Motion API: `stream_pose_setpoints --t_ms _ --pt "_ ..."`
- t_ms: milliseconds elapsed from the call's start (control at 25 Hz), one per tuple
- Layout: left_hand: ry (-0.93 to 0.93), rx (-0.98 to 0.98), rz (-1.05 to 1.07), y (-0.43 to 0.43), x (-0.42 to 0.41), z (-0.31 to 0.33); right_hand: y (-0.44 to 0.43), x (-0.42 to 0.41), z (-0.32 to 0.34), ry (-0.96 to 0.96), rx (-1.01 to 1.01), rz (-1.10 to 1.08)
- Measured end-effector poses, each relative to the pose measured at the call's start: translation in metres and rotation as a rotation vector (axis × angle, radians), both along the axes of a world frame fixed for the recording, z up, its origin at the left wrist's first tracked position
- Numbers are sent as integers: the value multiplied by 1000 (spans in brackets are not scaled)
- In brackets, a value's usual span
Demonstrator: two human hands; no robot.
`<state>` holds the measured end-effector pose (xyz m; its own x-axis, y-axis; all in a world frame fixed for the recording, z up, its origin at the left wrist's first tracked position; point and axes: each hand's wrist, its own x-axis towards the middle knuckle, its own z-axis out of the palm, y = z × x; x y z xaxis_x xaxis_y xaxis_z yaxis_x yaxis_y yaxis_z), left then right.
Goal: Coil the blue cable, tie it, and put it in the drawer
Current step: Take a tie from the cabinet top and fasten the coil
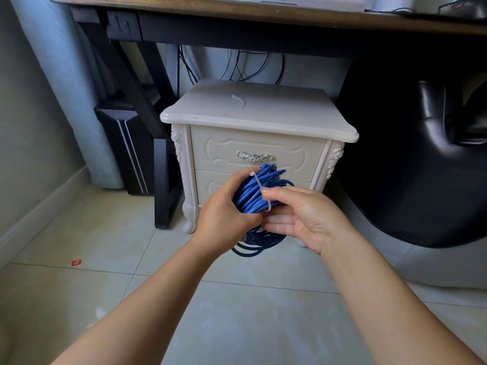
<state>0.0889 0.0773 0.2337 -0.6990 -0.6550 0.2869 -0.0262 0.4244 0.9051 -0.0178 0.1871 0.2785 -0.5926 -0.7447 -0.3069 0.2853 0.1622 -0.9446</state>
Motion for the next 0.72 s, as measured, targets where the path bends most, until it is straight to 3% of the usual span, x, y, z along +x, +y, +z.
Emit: stream_pose_setpoints --t_ms 720 --pt "-3 -38 -2 2 0 2 2 2 4 -18 7 -20"
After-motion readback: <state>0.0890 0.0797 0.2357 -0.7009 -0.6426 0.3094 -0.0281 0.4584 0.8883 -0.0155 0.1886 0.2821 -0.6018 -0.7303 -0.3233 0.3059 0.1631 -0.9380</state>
